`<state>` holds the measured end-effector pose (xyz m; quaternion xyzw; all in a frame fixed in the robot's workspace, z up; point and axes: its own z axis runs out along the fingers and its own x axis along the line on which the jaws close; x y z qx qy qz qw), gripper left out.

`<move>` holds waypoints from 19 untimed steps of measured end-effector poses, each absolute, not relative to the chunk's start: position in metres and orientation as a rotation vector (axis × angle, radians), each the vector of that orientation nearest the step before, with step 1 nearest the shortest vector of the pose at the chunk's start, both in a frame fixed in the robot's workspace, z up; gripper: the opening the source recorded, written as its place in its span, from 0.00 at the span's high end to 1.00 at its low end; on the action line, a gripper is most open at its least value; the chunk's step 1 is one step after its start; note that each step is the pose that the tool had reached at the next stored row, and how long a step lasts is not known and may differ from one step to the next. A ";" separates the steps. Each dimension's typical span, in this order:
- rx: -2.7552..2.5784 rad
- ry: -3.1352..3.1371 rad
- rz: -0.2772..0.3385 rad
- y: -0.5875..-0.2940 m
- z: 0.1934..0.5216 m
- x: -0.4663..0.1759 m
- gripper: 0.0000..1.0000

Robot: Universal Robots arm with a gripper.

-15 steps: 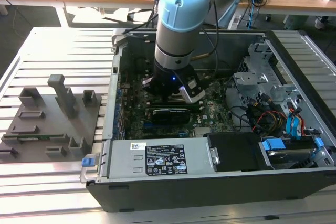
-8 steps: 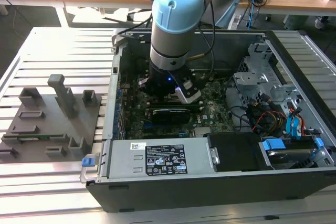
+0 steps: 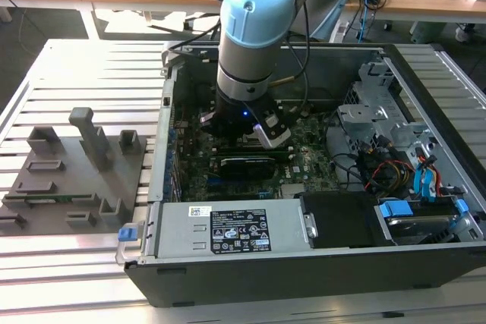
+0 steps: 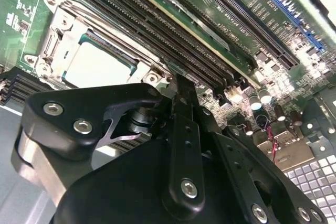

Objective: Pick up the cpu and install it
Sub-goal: 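Install the second cpu locking lever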

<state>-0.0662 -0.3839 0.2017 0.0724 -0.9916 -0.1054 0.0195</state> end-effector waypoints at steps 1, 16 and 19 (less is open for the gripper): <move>0.229 -3.077 -0.327 -0.383 0.202 -0.066 0.89; 0.270 -3.071 -0.326 -0.381 0.198 -0.066 0.89; 0.272 -3.071 -0.318 -0.381 0.202 -0.064 0.89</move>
